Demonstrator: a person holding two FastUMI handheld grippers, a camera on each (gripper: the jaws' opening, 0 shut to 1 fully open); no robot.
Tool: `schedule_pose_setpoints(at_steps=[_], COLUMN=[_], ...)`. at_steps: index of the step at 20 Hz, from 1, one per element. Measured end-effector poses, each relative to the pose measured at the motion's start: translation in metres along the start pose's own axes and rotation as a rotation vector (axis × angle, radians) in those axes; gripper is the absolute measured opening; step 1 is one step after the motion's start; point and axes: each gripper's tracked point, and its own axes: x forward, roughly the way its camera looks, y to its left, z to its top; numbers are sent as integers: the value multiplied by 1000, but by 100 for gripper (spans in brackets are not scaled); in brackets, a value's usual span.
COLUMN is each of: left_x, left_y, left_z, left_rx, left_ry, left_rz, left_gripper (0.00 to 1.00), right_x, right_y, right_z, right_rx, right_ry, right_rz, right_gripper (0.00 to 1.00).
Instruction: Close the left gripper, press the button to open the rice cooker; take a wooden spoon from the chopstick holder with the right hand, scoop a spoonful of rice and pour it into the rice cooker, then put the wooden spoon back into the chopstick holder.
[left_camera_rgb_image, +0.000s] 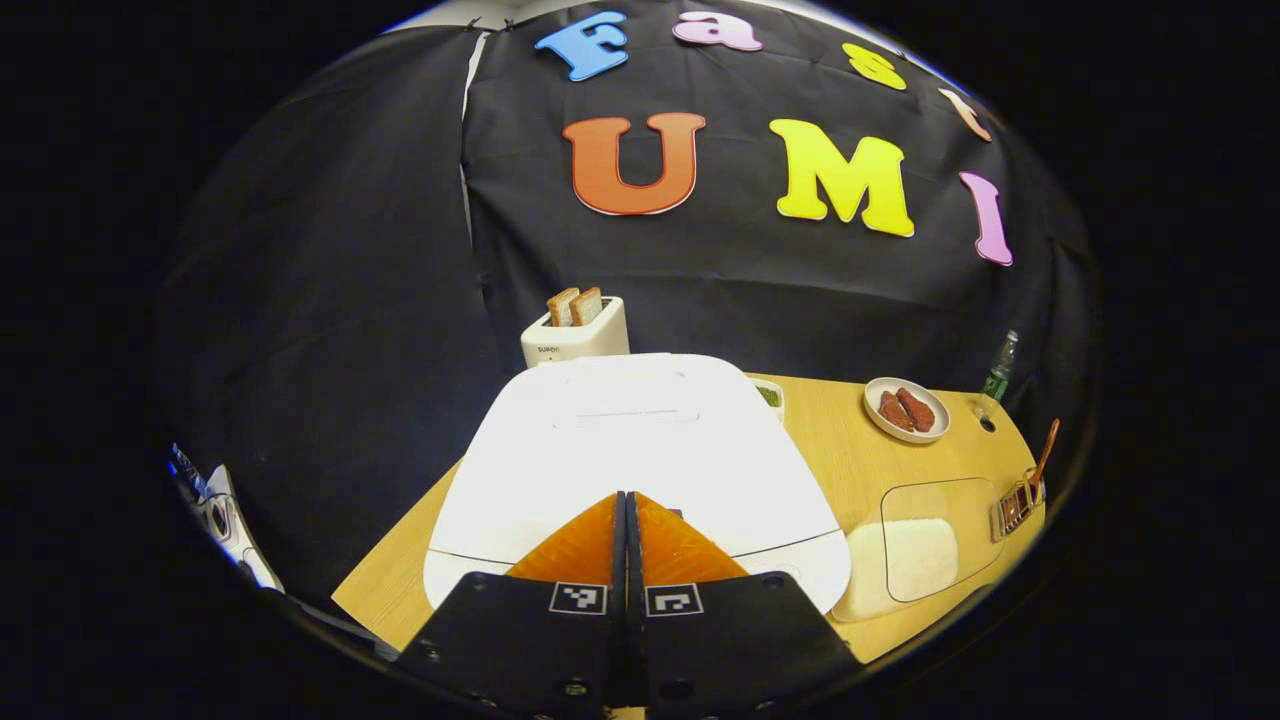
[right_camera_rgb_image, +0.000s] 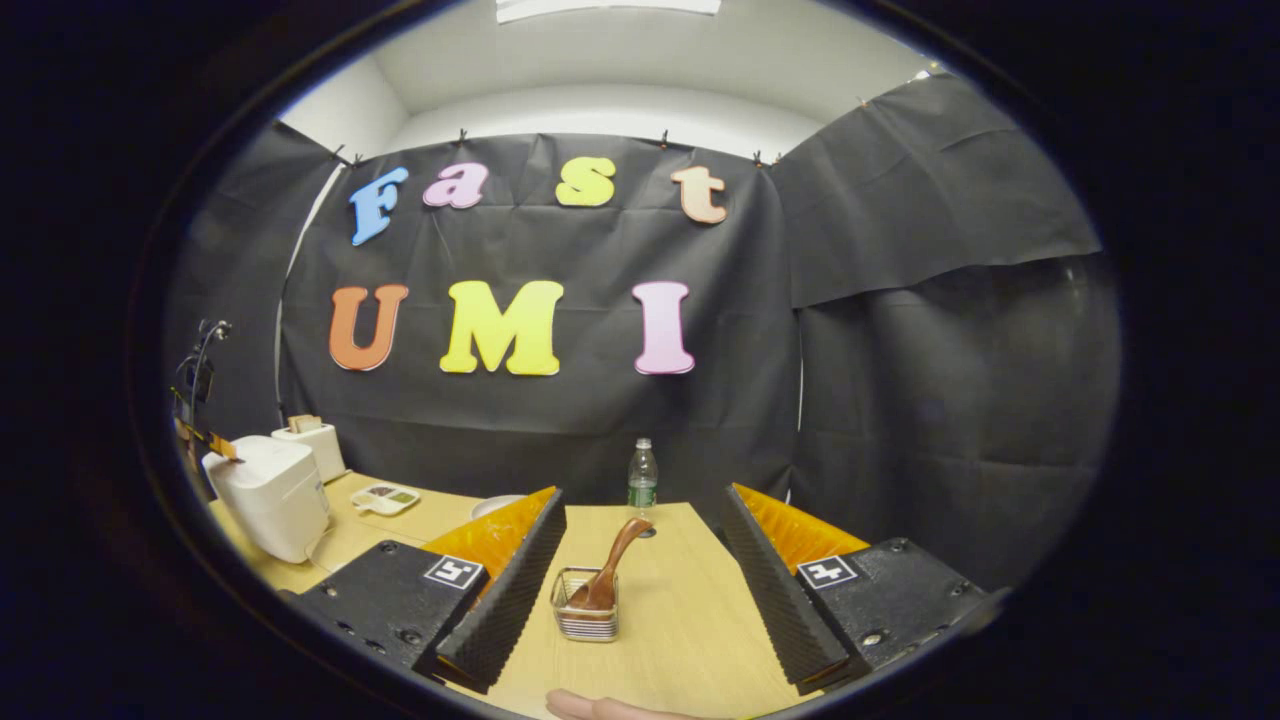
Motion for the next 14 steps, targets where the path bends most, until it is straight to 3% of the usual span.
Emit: schedule_pose_setpoints(at_steps=[11, 14], left_x=[2, -3], left_y=[0, 3], left_z=[-3, 11], left_rx=[3, -37], left_ry=[9, -9], left_rz=[5, -8], left_gripper=[0, 0], right_x=[-26, -29], right_y=[-7, -10], right_z=[2, 1], right_rx=[-7, -11], right_ry=[-4, 2], right_rz=[10, 1], right_gripper=[98, 99])
